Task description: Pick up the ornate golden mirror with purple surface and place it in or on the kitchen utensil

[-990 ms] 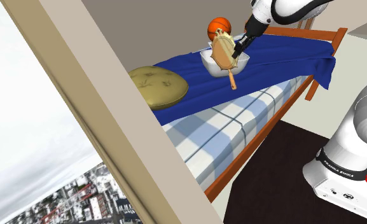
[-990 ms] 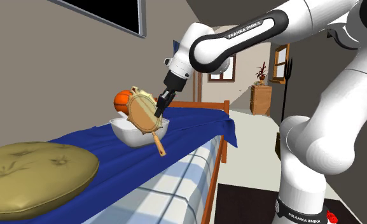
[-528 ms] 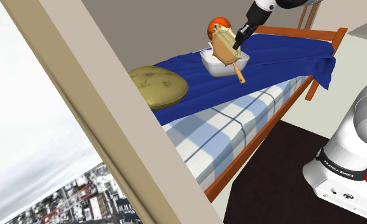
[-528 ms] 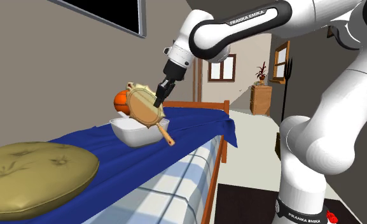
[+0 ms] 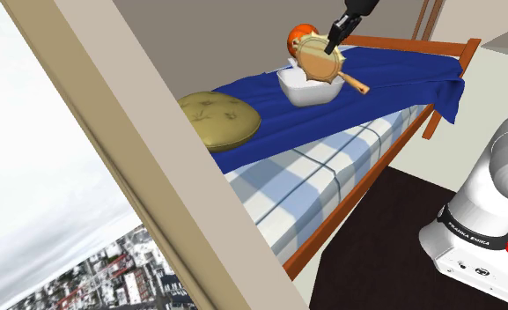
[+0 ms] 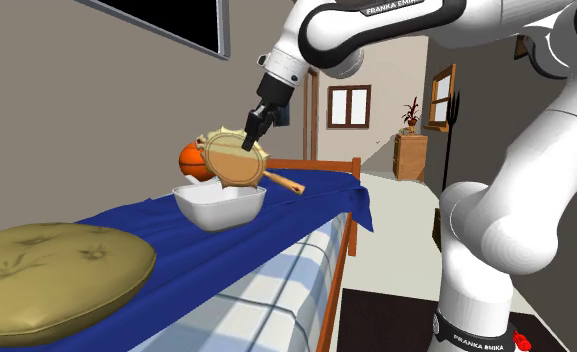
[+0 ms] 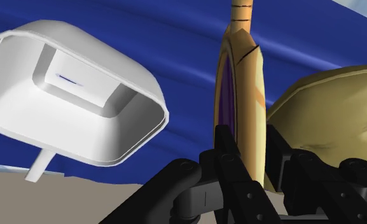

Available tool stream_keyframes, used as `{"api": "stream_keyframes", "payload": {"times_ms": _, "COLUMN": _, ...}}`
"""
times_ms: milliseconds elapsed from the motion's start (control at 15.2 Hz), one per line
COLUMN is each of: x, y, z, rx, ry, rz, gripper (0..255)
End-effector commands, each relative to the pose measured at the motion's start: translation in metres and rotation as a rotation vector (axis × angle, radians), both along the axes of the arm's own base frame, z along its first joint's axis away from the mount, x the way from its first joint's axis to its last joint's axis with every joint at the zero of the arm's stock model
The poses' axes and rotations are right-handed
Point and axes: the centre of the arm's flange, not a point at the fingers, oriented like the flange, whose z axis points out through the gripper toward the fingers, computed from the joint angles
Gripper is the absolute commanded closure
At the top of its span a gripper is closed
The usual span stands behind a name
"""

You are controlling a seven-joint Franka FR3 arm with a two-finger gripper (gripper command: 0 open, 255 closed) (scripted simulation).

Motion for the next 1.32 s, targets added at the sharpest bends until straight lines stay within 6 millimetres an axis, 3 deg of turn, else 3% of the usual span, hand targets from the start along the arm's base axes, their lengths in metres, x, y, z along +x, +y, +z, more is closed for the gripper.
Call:
{"api": "stream_keyframes", "payload": {"times_ms": 0, "x": 0.000, "y": 0.001, "z": 0.010, "rx": 0.000, "ry": 0.000, "rz": 0.000, "gripper": 255}}
{"api": "stream_keyframes", "payload": {"times_ms": 726, "x": 0.000, "y": 0.001, "z": 0.067, "rx": 0.000, "ry": 0.000, "rz": 0.000, "gripper": 255}}
{"api": "stream_keyframes", "payload": {"times_ms": 1254, "x": 0.065, "y": -0.083, "z": 0.075, "rx": 0.000, "ry": 0.000, "rz": 0.000, "gripper": 255}}
